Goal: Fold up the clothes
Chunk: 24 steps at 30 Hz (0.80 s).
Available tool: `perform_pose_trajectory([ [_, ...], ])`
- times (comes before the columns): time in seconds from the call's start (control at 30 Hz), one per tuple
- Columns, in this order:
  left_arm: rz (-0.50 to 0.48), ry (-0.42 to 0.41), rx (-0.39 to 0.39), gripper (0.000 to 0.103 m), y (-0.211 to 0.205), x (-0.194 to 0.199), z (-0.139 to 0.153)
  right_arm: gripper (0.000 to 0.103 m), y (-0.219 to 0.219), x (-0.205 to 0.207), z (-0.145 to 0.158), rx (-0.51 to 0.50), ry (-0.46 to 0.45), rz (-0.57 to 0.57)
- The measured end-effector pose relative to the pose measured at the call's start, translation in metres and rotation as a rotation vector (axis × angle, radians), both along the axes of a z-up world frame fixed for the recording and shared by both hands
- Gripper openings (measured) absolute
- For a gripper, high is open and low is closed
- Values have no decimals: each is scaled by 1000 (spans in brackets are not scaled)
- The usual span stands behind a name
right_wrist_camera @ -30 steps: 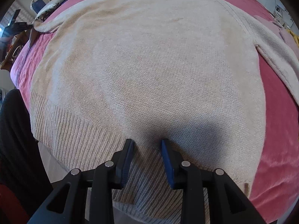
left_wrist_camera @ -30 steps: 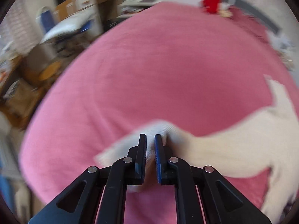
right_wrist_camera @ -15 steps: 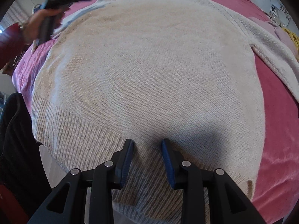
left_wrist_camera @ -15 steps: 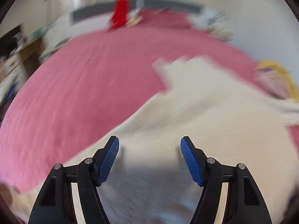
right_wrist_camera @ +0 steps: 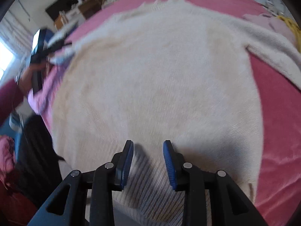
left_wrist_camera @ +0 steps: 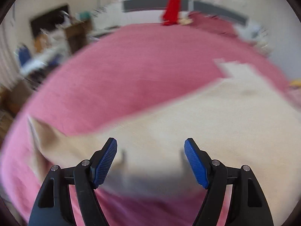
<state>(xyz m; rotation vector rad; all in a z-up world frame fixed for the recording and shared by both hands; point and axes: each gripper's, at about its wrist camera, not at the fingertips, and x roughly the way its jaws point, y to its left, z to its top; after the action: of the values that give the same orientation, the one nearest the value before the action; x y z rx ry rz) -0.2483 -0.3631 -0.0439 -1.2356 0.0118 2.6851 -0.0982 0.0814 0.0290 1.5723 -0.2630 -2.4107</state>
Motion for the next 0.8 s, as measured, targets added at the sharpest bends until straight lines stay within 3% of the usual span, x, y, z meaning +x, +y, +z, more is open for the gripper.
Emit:
perform_pose_trajectory([
  [0.1, -107, -150, 74, 77, 29, 41, -8, 33, 9, 11, 9, 40, 27, -25],
  [0.17, -198, -281, 16, 78, 58, 70, -29, 33, 9, 16, 3, 76, 36, -35],
  [0.23, -294, -373, -107, 82, 91, 101, -52, 33, 9, 11, 15, 89, 60, -38],
  [0.27, -312, -372, -161, 82, 100, 110, -57, 33, 13, 10, 19, 105, 71, -43],
  [0.33, -319, -294, -269, 83, 113, 125, -55, 33, 1, -2, 9, 103, 53, -22],
  [0.47, -324, -417, -285, 83, 99, 130, -57, 33, -23, 18, -2, 156, -28, 48],
  [0.53, -364, -451, -340, 84, 88, 139, -57, 35, -30, 44, -5, 182, -15, 88],
  [0.67, -329, -506, -254, 84, 61, 146, -44, 36, -25, 97, 0, 213, -33, 163],
  [0.8, -348, -441, -192, 84, 74, 155, -22, 35, 3, 103, 15, 134, -35, 75],
])
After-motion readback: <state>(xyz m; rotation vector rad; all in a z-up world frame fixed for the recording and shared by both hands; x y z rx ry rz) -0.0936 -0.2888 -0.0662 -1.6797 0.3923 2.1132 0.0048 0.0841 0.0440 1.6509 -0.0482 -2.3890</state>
